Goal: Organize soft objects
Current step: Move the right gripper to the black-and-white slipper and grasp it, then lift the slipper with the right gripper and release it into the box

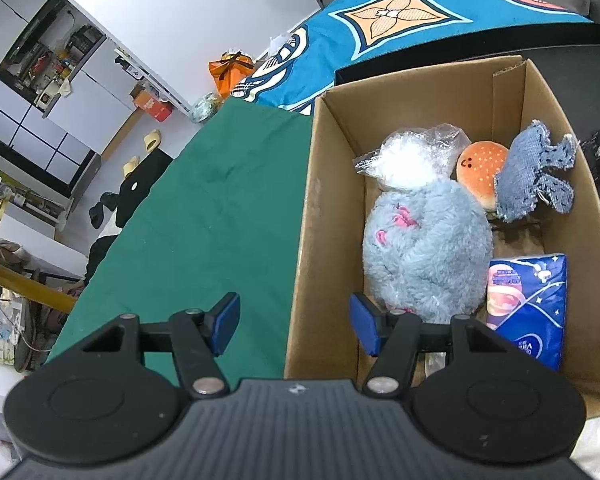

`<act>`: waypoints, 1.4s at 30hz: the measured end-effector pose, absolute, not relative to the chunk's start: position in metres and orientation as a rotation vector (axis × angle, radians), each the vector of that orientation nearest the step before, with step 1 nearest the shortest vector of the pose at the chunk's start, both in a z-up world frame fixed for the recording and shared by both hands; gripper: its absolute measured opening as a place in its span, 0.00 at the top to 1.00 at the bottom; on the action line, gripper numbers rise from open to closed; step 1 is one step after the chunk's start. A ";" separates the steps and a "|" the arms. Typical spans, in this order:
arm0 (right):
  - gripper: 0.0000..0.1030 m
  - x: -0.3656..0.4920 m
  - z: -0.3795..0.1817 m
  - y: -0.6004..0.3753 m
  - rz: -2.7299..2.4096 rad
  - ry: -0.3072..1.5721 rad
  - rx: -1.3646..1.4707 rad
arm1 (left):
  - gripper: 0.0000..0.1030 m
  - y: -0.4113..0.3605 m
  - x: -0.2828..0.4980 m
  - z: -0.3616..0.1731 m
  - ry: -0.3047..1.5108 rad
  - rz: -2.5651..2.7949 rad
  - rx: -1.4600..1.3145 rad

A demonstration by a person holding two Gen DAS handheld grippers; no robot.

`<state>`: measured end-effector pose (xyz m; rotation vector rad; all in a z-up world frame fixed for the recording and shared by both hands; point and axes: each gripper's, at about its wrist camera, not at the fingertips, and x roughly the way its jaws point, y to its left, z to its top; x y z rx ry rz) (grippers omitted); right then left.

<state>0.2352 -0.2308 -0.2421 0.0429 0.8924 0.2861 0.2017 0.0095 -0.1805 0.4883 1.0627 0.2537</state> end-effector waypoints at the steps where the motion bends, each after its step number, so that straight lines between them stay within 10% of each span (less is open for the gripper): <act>1: 0.77 0.235 -0.242 -0.231 0.286 0.892 0.038 | 0.42 0.009 0.202 -0.180 1.064 0.255 0.489; 42: 0.80 0.189 -0.156 -0.231 0.211 0.807 0.087 | 0.32 0.028 0.174 -0.152 0.949 0.181 0.337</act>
